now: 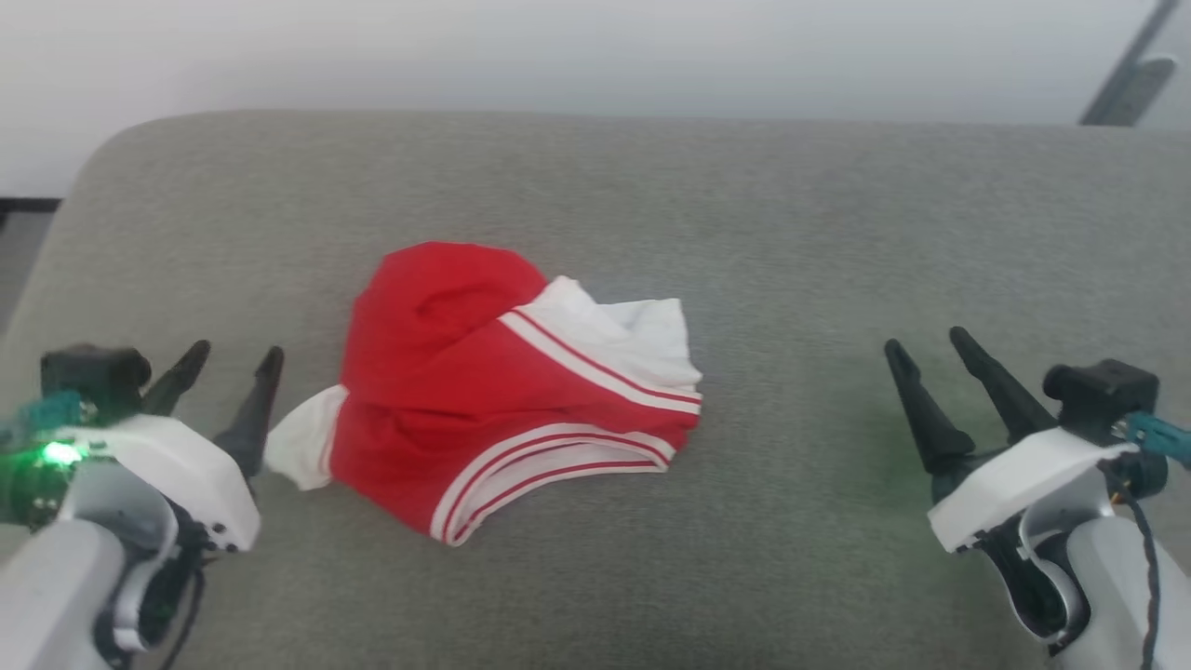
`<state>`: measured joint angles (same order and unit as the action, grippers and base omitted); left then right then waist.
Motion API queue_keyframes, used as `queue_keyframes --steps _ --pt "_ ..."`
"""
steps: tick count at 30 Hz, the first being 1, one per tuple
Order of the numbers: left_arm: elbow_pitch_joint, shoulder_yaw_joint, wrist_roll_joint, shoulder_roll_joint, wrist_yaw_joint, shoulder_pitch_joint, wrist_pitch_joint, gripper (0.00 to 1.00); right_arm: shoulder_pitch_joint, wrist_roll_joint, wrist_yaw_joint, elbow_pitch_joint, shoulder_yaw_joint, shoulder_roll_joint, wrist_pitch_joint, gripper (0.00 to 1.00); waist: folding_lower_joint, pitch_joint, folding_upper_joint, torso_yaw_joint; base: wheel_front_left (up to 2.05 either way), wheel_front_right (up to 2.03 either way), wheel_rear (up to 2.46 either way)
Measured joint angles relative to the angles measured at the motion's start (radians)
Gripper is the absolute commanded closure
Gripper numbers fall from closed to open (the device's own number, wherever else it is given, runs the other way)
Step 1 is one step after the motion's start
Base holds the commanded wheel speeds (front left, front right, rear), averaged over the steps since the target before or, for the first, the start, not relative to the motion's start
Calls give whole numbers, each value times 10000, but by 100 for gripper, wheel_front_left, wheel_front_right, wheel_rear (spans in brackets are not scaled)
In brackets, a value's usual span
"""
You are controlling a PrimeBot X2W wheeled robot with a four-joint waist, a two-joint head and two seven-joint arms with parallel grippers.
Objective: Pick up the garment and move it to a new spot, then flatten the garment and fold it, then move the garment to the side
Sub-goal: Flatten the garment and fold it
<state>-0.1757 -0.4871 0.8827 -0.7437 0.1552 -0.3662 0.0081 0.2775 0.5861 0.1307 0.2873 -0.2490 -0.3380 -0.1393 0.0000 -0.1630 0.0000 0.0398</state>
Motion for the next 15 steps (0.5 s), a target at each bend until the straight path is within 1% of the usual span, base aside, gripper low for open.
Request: queue_keyframes --steps 7,12,15 --pt "257 65 -493 828 437 594 -1956 0 682 86 2 100 -688 -215 892 0 0 51 0 897 0 0 0" --pt "242 230 -805 1521 650 824 -2545 0 1408 188 2 405 -1258 -441 1672 0 0 -35 0 1555 0 0 0" --pt "230 510 -986 2008 587 928 -2661 0 1889 265 2 658 -1649 -564 2188 0 0 -131 0 1920 0 0 0"
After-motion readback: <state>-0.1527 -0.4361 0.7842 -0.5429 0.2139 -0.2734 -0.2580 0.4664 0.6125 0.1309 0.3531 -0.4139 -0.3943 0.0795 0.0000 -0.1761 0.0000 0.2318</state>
